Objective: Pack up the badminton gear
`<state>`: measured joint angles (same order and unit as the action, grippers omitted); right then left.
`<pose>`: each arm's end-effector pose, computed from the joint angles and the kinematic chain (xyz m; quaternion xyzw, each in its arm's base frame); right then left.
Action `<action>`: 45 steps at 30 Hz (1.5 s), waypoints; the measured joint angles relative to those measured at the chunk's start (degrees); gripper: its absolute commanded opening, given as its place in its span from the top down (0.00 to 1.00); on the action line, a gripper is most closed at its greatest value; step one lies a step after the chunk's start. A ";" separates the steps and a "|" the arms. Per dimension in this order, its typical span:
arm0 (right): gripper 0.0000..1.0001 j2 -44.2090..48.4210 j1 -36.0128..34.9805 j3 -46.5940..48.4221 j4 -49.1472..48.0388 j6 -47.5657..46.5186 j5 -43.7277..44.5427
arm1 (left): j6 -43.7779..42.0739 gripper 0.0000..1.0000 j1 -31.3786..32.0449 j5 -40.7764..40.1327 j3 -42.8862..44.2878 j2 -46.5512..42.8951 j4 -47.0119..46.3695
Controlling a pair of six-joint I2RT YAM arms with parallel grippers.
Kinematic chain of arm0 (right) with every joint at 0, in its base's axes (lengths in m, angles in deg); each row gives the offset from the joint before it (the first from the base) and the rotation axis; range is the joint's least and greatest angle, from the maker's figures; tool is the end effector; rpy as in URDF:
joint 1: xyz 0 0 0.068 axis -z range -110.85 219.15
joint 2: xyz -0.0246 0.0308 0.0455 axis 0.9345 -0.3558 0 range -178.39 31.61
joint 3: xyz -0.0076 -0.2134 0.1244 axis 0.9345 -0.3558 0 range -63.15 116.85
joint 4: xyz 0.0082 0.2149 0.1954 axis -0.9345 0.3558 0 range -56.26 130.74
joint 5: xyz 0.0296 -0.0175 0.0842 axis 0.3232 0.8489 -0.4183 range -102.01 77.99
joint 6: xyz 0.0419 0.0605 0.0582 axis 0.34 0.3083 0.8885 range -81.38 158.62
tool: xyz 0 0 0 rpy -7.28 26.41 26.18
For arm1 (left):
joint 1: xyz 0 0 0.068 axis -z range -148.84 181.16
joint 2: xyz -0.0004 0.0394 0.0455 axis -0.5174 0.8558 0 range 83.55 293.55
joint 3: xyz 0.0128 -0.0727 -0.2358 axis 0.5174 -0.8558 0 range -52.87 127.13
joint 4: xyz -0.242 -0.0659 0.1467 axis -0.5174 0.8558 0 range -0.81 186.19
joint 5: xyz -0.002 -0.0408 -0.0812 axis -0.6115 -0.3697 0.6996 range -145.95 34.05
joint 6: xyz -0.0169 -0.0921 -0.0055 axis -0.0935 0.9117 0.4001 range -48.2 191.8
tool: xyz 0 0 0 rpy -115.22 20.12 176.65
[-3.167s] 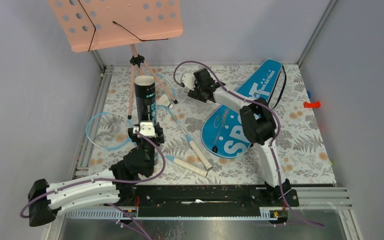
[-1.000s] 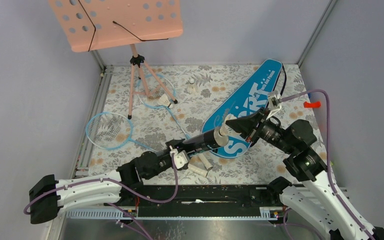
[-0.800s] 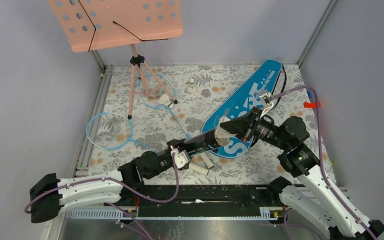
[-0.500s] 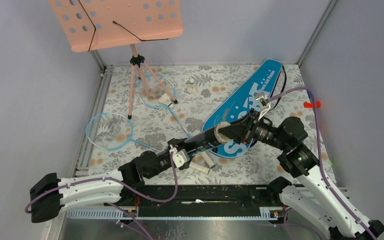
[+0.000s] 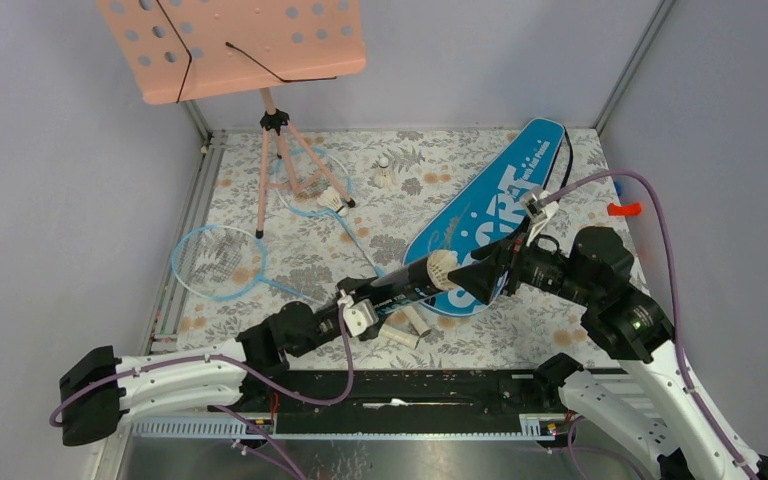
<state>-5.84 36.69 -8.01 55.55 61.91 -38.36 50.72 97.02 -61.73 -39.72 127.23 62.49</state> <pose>0.1702 0.1528 0.3879 -0.2119 0.6981 0.4576 0.5082 0.1200 -0.2468 0.1783 0.4769 0.5530 -0.2258 0.6448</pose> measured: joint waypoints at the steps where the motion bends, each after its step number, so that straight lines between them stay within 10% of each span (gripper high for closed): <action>1: 0.01 -0.31 0.00 0.72 2.05 -0.61 0.72 | -0.02 0.95 0.00 0.26 0.00 -0.24 0.04; 25: 0.00 -19.80 -6.51 9.03 8.68 -4.42 4.87 | -0.26 0.95 -0.02 -2.95 0.00 -0.79 0.90; 38: 0.00 -7.58 -6.86 19.65 6.40 -9.09 25.75 | 6.54 0.92 0.33 -34.84 3.50 -7.80 1.29; 45: 0.00 -24.65 -3.96 22.80 5.03 -8.02 29.53 | 8.33 0.92 0.24 -55.12 7.67 -7.15 -0.90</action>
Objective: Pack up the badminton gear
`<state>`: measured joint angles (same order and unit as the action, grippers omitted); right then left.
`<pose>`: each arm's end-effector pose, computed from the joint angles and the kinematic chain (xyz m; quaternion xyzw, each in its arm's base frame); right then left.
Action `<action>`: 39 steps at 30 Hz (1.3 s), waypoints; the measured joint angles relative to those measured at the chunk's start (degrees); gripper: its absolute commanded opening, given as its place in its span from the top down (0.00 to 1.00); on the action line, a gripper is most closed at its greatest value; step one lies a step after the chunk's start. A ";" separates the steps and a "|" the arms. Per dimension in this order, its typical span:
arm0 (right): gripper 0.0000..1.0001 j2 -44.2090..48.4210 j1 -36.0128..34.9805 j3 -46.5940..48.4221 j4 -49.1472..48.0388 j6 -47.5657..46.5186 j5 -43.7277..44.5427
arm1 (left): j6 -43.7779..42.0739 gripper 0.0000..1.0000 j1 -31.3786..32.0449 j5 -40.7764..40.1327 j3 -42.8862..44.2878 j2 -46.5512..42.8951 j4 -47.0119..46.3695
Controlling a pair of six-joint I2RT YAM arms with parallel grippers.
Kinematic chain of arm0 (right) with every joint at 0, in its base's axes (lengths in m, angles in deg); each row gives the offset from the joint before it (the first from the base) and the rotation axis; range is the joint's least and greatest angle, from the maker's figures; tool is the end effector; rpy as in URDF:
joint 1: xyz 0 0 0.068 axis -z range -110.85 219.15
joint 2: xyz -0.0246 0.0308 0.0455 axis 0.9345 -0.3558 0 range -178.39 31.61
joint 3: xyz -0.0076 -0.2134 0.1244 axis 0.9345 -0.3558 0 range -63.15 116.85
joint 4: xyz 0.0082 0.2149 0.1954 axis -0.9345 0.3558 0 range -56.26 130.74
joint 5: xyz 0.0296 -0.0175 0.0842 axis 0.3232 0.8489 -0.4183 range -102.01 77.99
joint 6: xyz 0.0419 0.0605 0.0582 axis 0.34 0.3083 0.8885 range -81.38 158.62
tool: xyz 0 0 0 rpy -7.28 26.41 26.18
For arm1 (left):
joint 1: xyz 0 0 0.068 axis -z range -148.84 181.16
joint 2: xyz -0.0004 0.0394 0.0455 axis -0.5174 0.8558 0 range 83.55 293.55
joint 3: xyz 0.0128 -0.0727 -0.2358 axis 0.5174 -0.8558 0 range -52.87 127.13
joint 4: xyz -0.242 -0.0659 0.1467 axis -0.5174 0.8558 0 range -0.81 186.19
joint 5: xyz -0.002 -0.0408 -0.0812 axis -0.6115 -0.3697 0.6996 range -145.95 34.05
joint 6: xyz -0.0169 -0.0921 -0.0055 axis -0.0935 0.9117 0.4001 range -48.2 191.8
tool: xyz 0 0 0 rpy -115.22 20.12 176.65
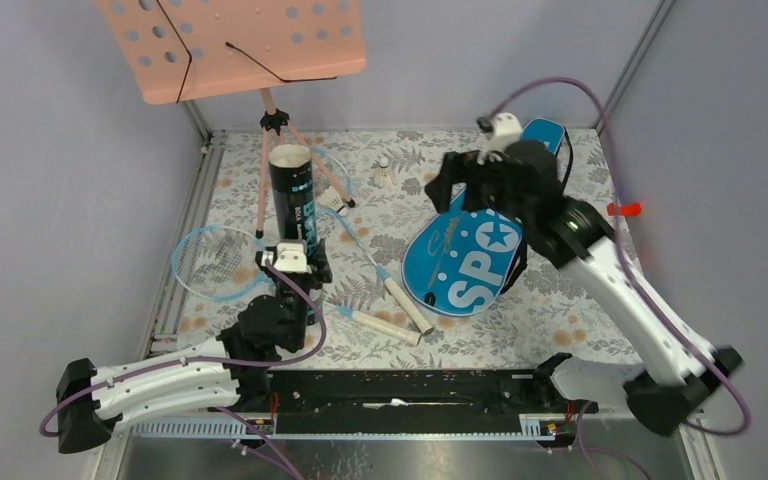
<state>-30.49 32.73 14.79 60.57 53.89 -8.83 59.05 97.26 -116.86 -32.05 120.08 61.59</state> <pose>0.2551 0.1824 0.4260 -0.1243 0.7614 0.2580 0.5816 0.1583 -0.1746 0.2615 0.0410 0.6695 -0.0151 0.7415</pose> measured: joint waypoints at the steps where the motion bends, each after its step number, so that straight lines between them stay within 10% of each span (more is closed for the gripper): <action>1: 0.00 -4.09 0.96 1.09 -0.70 0.24 -0.79 | 0.15 0.92 -0.02 -1.68 0.09 0.11 -0.70; 22: 0.03 -86.31 4.33 61.22 -9.79 5.16 6.82 | 2.12 0.93 -0.04 -8.37 0.02 1.99 -1.88; 39: 0.22 -91.82 8.15 63.95 -11.76 27.34 3.93 | 2.73 0.93 -0.04 -8.61 -0.26 0.87 -1.22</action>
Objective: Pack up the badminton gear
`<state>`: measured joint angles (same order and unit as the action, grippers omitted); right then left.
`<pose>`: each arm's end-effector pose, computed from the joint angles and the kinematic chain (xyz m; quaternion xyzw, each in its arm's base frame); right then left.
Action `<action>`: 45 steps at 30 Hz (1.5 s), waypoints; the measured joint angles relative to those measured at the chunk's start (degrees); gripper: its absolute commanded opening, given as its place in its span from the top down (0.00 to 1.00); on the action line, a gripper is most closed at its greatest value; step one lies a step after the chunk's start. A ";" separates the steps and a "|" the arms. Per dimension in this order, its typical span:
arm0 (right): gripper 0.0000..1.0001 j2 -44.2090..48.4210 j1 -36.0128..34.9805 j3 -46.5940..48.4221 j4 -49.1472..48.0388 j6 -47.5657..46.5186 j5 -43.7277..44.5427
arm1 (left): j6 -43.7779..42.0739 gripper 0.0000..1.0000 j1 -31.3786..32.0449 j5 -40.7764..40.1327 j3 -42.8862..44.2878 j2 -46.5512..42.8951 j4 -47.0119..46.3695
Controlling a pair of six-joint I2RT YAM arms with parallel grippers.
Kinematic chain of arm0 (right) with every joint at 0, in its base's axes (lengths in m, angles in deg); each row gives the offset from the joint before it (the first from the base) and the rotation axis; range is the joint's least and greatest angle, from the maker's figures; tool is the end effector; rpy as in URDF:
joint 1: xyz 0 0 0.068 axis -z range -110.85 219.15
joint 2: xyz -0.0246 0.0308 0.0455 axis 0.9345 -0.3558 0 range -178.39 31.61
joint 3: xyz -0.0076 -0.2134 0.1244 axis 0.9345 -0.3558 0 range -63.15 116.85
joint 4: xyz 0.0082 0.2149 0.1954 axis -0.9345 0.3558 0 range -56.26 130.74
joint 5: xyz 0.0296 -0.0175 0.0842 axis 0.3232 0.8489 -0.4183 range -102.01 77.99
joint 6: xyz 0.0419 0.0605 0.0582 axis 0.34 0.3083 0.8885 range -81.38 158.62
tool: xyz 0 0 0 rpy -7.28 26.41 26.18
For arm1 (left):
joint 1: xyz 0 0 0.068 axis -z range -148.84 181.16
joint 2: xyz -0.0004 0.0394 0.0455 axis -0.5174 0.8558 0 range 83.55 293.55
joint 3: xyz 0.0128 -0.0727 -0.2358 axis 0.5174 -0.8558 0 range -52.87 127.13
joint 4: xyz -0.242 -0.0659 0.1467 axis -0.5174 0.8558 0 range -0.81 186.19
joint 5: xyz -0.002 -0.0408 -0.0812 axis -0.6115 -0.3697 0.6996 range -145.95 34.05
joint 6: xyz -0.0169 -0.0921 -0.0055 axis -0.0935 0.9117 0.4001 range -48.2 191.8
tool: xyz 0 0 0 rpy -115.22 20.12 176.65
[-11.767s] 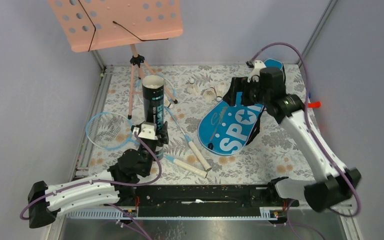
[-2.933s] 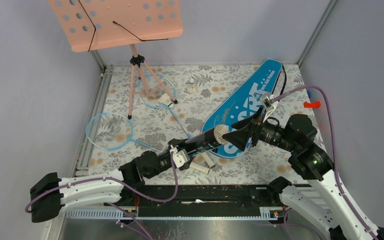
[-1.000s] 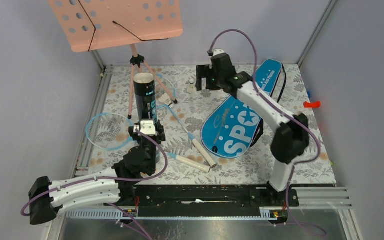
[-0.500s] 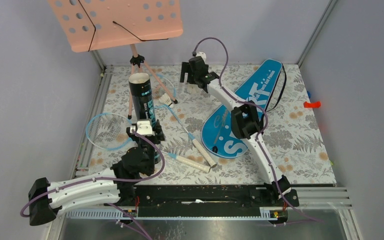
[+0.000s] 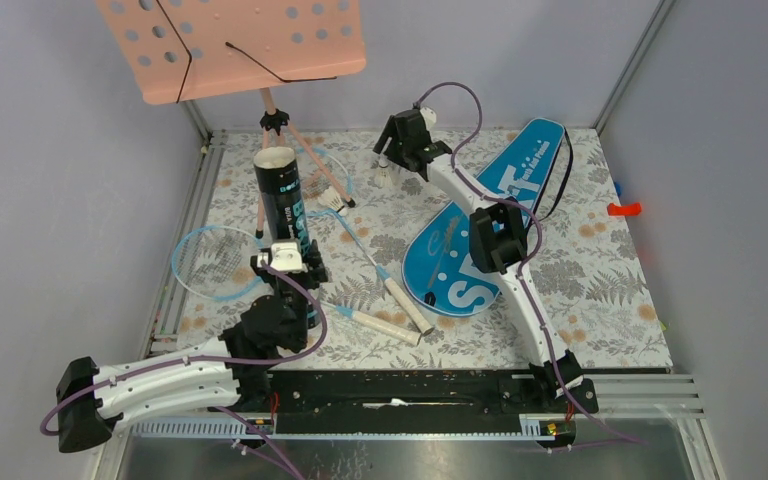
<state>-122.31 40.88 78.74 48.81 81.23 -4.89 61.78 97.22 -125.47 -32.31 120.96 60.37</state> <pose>0.5828 0.3016 0.1470 0.1383 0.8408 0.2588 0.4549 0.1594 -0.1637 0.2566 -0.0301 0.6803 0.0170 0.7321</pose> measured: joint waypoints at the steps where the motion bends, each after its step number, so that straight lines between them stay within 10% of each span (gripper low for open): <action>1: 0.22 0.00 0.09 -0.04 0.00 0.44 -0.35 | -0.02 0.93 0.00 0.00 -0.15 -0.17 0.02; 10: 0.31 0.00 -0.22 -0.22 3.45 0.70 -2.12 | -0.74 0.94 0.00 -0.15 -0.57 -0.13 -0.55; 23: 0.80 4.61 -0.37 -6.99 4.59 -1.42 -1.46 | -1.03 0.94 0.00 -0.17 -1.11 -0.52 -1.25; 39: 0.76 50.10 -0.94 -63.06 -8.96 -7.80 -6.84 | 5.09 0.93 -0.02 4.68 -1.20 -1.79 6.67; 45: 0.75 65.66 -0.98 -77.85 1.79 -10.54 -6.54 | 6.95 0.93 0.00 8.20 -0.57 -0.92 10.19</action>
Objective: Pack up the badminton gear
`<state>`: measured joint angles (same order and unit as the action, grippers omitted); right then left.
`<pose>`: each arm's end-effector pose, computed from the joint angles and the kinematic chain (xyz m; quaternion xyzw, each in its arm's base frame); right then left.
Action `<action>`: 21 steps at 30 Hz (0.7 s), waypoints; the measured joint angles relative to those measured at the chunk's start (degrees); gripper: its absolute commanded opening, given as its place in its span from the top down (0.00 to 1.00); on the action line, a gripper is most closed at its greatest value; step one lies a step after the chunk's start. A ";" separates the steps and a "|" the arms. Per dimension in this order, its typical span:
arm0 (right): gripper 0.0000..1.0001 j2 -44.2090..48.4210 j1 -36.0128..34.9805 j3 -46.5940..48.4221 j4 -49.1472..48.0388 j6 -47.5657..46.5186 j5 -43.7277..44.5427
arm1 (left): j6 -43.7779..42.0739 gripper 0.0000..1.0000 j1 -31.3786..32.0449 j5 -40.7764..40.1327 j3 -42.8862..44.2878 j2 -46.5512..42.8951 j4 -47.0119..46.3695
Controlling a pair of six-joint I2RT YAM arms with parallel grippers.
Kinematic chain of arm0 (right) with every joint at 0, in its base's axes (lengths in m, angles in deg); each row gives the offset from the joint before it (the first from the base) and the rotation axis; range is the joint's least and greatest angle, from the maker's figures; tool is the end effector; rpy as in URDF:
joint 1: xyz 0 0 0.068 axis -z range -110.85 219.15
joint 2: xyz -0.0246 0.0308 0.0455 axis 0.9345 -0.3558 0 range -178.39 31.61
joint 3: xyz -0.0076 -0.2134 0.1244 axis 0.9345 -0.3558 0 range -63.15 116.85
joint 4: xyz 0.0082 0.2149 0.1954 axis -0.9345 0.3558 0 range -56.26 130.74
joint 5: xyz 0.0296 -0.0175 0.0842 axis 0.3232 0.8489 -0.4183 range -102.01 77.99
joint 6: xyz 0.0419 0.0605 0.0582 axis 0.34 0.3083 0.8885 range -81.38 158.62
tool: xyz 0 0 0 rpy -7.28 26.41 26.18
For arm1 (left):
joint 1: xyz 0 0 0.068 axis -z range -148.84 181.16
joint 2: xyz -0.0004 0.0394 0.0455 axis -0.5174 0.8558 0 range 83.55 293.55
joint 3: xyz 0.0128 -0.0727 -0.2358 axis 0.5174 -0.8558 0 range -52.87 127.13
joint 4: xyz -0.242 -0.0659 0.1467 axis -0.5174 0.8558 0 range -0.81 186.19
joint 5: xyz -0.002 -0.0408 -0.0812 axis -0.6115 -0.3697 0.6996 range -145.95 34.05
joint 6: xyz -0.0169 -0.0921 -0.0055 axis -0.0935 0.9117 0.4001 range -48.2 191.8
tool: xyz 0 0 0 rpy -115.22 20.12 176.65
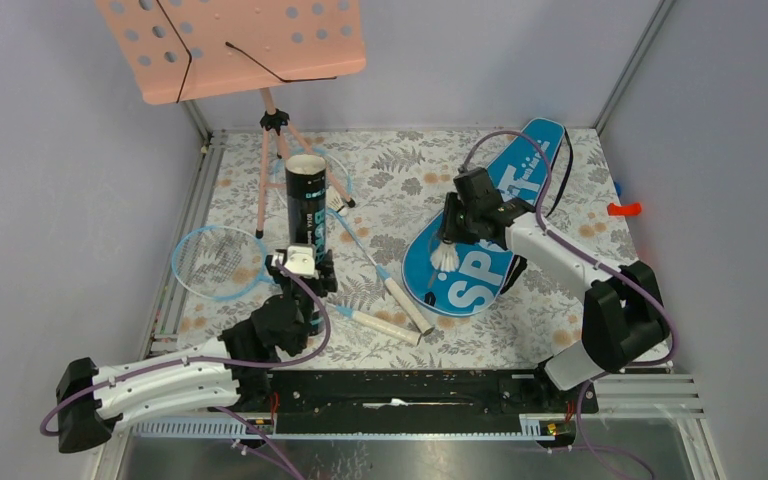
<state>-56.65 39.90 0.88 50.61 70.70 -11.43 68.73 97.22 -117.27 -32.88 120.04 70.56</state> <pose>0.3568 0.1989 0.1879 0.0245 0.9100 0.2072 0.3583 0.1593 -0.1758 0.2380 0.0363 0.6998 -0.0219 0.7130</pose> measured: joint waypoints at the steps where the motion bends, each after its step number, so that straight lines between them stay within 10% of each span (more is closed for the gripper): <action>1: 0.75 0.42 0.00 0.04 4.59 -0.74 0.61 | 0.09 0.93 0.00 0.61 0.20 0.24 0.55; 9: 0.66 -0.90 -0.07 1.36 26.69 -5.92 7.48 | -0.15 0.93 -0.02 3.96 0.42 2.29 1.20; 21: 0.09 -14.80 -0.11 14.71 27.52 -10.03 9.66 | -0.39 0.94 -0.02 4.76 0.55 3.37 2.34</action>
<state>-71.45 39.79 15.59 78.12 60.67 -1.77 68.34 97.20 -112.51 -32.33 123.41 72.89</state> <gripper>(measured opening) 0.819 0.668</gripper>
